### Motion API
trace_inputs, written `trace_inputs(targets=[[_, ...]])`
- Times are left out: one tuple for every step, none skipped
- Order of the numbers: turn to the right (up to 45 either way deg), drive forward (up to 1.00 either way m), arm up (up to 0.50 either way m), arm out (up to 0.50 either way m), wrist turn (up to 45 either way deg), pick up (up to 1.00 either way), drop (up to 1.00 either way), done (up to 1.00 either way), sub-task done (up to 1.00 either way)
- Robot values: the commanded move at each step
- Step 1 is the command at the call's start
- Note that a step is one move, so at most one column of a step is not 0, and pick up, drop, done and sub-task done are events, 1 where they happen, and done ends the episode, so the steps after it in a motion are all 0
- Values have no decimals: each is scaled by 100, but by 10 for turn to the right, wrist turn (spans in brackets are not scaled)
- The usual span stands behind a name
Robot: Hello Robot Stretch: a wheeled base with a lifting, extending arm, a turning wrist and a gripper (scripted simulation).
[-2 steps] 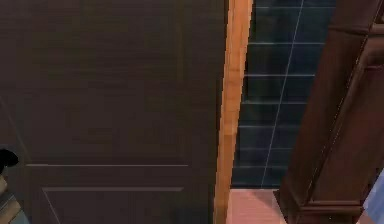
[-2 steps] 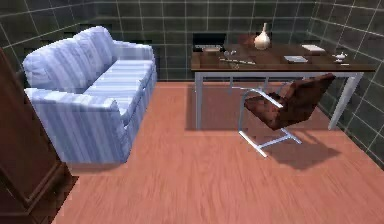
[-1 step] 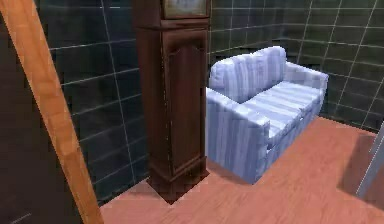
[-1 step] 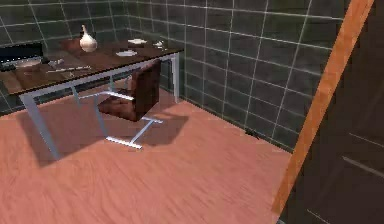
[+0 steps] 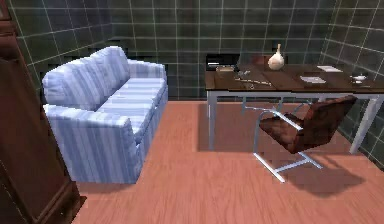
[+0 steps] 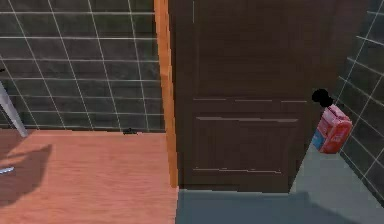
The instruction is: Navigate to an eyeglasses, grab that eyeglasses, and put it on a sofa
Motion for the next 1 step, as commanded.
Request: trace_inputs(targets=[[0,100,0,0,0,0,0,0,0]])
